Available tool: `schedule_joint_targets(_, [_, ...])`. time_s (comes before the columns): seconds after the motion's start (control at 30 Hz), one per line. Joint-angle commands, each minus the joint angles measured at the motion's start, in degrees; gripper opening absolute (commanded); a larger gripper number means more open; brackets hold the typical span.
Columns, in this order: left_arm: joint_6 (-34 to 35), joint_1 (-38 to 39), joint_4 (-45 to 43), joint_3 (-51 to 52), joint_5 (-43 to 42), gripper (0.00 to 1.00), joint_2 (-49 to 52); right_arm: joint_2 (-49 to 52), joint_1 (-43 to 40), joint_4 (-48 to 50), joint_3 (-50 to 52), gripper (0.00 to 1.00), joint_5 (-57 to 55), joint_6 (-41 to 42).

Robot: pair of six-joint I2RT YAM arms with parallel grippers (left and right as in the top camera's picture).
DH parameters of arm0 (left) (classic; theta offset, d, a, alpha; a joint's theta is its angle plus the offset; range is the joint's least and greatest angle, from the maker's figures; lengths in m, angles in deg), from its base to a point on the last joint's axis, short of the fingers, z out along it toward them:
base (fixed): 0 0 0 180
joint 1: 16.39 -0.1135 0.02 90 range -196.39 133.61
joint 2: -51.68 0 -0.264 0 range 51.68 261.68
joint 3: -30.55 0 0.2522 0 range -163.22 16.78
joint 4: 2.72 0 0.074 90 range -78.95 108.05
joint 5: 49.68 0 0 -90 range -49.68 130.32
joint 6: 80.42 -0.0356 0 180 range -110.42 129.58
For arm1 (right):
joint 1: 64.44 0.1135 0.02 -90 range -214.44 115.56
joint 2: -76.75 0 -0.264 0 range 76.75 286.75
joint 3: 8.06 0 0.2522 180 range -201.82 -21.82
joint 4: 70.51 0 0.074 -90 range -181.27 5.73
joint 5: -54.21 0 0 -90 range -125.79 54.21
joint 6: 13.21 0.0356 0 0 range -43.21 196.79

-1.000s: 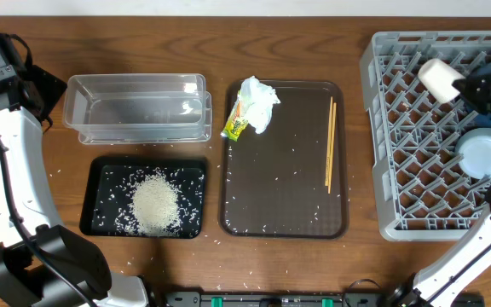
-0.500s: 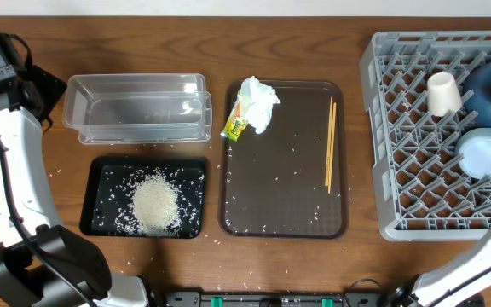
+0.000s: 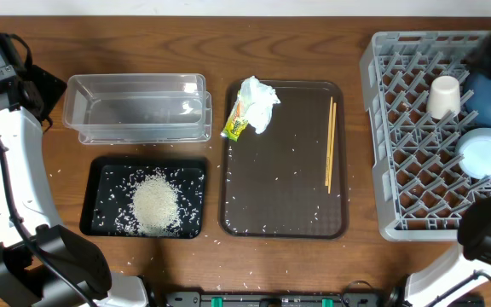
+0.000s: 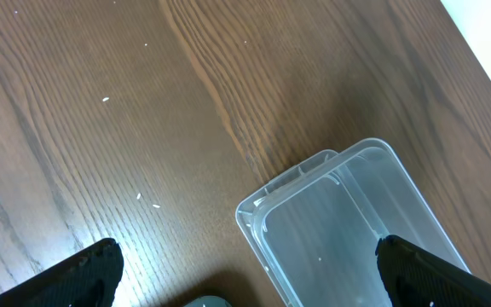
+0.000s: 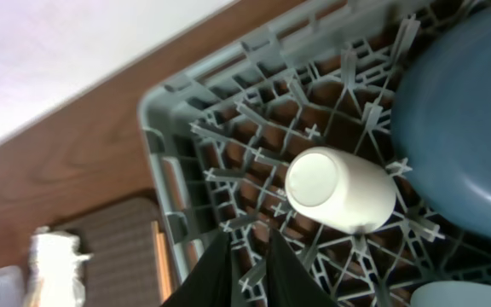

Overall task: Sort waste into correct bins and load items into the dishwasher rack
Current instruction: 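Lower the white paper cup upright into the rack's back area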

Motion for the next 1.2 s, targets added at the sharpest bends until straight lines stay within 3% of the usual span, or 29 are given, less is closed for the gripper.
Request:
schedule_joint_targets(0.0, [0.3,0.0,0.2,0.0,0.3,0.98,-0.8,2.8,2.6,0.2,-0.1,0.09,-14.7,5.5])
schedule_joint_targets(0.47, [0.3,0.0,0.2,0.0,0.3,0.98,-0.8,12.4,3.5,-2.4,0.0,0.03,-15.7,5.7])
schedule_joint_targets(0.97, [0.3,0.0,0.2,0.0,0.3,0.98,-0.8,11.4,1.9,-8.6,-0.3,0.01,-19.0,6.4])
schedule_joint_targets(1.17, [0.3,0.0,0.2,0.0,0.3,0.98,-0.8,7.6,2.1,-6.4,-0.3,0.01,-17.3,6.3])
